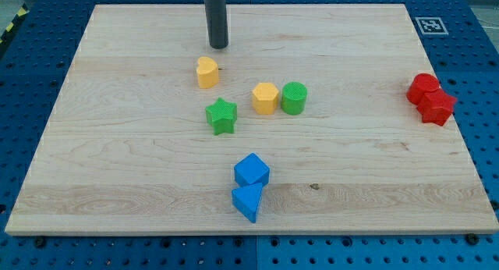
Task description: Push the yellow heart into the green star
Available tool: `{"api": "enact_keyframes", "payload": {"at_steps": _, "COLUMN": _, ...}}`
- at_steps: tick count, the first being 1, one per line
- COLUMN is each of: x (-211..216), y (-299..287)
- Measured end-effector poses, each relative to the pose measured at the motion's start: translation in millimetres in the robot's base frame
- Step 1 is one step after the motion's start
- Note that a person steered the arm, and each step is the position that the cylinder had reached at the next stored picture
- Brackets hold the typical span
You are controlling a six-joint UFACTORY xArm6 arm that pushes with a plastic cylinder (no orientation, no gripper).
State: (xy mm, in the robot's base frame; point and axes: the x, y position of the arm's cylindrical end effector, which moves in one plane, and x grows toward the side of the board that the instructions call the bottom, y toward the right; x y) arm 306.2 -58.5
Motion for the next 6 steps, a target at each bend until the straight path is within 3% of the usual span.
{"api": "enact_keyframes", "payload": {"at_steps": 1, "x": 30.7, "y": -19.1}}
{"api": "enact_keyframes", "payload": {"at_steps": 3, "x": 141.2, "y": -36.5}}
{"api": "enact_keyframes", "payload": {"at_steps": 5, "x": 145.3, "y": -36.6}}
{"api": "enact_keyframes", "payload": {"at_steps": 6, "x": 116.5, "y": -38.0}}
